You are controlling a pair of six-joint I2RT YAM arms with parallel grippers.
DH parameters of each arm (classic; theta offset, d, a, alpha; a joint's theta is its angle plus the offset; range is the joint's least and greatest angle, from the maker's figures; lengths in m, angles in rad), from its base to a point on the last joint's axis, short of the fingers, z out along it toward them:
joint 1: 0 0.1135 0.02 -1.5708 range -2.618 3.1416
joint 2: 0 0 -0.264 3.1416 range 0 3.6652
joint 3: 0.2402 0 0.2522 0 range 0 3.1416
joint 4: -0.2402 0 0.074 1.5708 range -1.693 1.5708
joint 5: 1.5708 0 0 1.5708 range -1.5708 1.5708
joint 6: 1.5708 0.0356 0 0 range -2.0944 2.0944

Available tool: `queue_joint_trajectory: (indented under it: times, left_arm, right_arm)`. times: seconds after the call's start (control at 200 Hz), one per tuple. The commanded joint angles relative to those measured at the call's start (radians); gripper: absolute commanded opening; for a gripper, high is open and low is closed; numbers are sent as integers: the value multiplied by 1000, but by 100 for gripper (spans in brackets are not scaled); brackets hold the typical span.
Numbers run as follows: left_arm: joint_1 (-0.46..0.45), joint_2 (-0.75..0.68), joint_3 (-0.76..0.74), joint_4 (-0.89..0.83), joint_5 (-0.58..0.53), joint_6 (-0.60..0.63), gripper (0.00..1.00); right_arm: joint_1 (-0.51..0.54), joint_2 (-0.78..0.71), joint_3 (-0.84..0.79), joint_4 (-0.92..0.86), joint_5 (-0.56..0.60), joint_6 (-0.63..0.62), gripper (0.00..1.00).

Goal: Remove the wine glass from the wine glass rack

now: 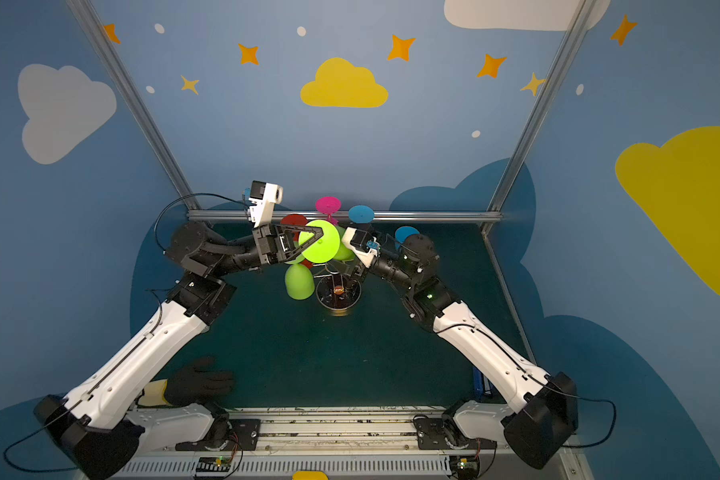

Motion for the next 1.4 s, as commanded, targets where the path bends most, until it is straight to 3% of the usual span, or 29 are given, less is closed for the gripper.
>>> queue_joint_trajectory:
  times: [0.0,0.065,0.155,0.25,0.411,0.641,0.791,0.946,1.131,1.392]
  left_arm:
    - [-18,-12,2,51,64,-2,8]
    - [-17,-17,7,20,56,29,15]
    - [-14,-35,10,-53,31,117,42]
    - [-6,-76,5,-160,-26,250,59]
    - [4,-147,-20,-299,-170,473,70]
    - [3,-202,-76,-324,-338,862,68]
    - [-40,-241,-162,-214,-346,1256,64]
    - [-86,-257,-228,-92,-403,1507,61]
    - [-100,-226,-212,-36,-389,1595,59]
    - [-106,-188,-177,-120,-329,1659,59]
  right_arm:
    - [2,12,13,-14,44,61,64]
    - [6,3,9,-37,51,65,61]
    - [10,-20,11,-91,65,80,57]
    - [12,-61,14,-176,89,119,52]
    - [13,-136,20,-329,124,152,45]
    - [17,-192,125,-647,165,192,35]
    - [20,-201,208,-820,173,226,28]
    - [31,-196,252,-928,177,252,21]
    - [51,-175,283,-1005,184,256,17]
    - [109,-144,313,-1038,197,255,13]
